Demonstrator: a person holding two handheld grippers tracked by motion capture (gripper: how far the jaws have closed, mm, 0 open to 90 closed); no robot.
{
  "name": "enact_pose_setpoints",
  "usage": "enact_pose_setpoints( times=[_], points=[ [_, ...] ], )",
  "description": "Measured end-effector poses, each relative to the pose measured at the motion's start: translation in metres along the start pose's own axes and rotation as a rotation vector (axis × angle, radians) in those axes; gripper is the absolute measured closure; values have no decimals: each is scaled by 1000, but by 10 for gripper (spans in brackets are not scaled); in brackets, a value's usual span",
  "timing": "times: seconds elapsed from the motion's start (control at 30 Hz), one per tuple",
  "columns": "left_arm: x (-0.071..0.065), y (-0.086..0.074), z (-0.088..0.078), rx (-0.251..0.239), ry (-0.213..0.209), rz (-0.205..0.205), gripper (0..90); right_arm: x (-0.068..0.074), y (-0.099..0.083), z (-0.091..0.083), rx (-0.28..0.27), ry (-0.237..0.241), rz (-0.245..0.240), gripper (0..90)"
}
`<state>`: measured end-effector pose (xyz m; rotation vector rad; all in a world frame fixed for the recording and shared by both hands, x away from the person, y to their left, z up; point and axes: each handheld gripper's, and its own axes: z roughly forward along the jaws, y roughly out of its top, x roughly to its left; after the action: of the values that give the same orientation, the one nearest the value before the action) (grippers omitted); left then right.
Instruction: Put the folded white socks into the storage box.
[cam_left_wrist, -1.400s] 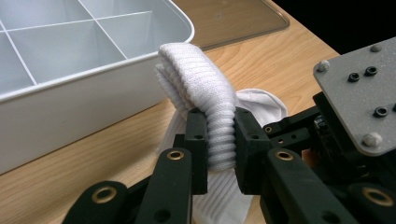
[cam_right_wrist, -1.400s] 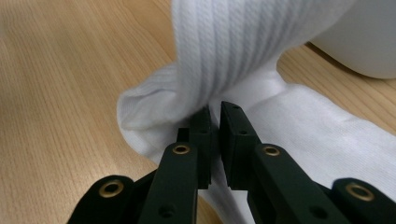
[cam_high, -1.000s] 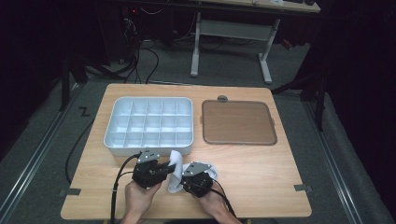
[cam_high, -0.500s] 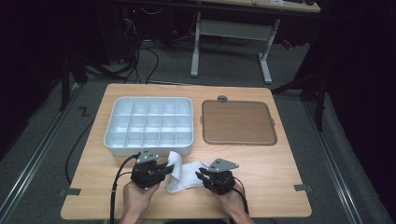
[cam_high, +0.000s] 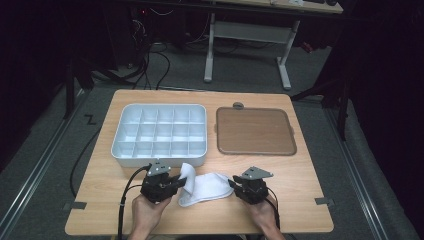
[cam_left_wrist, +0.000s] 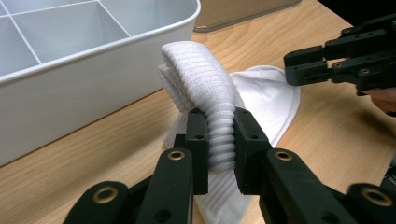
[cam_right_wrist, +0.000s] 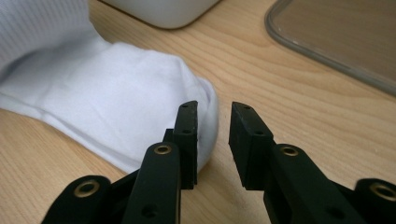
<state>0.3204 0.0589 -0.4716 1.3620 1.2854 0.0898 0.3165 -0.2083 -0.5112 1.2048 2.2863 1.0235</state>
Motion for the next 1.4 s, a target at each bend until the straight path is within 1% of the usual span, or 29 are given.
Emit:
enact_pose_setpoints(
  times=[0.07, 0.1, 0.17, 0.3, 0.4, 0.57, 0.63, 0.67, 0.73, 0.77, 0.8, 0.83, 0.87, 0.93, 1.1, 1.2, 1.27, 1.4],
  points=[
    [-1, 0, 0, 3, -3, 6, 786, -1, -1, 1, 5, -1, -1, 735],
    [-3, 0, 1, 7, -5, 8, 786, -3, -3, 4, 17, 8, 7, 748],
    [-3, 0, 2, 9, -5, 12, 785, -3, -4, 4, 22, 10, 12, 753],
    [-6, -2, 4, 15, -6, 24, 785, -3, -7, 9, 42, 35, 18, 789],
    [-7, -2, 4, 22, -6, 37, 785, -1, -7, 10, 43, 36, 14, 792],
    [-6, -2, 3, 23, 1, 48, 783, 1, -7, 11, 48, 47, 19, 806],
    [-6, -2, 3, 22, 0, 48, 783, 3, -7, 11, 52, 53, 20, 812],
    [-7, -2, 3, 22, -1, 47, 783, 6, -8, 11, 47, 62, 19, 818],
    [-7, -3, 4, 21, -2, 45, 783, 11, -8, 11, 46, 59, 14, 822],
    [-7, -3, 4, 21, -2, 45, 783, 11, -8, 11, 46, 59, 14, 822],
    [-7, -4, 4, 24, 0, 49, 782, 16, -8, 12, 43, 77, 14, 825],
    [-7, -4, 4, 24, 0, 49, 782, 16, -8, 12, 43, 77, 14, 825],
    [-7, -4, 4, 28, 1, 55, 782, 22, -9, 14, 37, 82, 5, 829],
    [-8, -5, 4, 35, 3, 61, 782, 26, -8, 15, 36, 88, 5, 829],
    [-8, -7, 5, 44, 1, 62, 782, 32, -7, 18, 30, 104, 7, 829],
    [-10, -11, 9, 61, 1, 71, 782, 37, -6, 20, 29, 113, 16, 829],
    [-12, -15, 12, 78, 4, 91, 781, 38, -5, 21, 24, 118, 13, 829],
    [-13, -22, 18, 108, 16, 111, 781, 39, -5, 21, 26, 120, 25, 829]
  ],
)
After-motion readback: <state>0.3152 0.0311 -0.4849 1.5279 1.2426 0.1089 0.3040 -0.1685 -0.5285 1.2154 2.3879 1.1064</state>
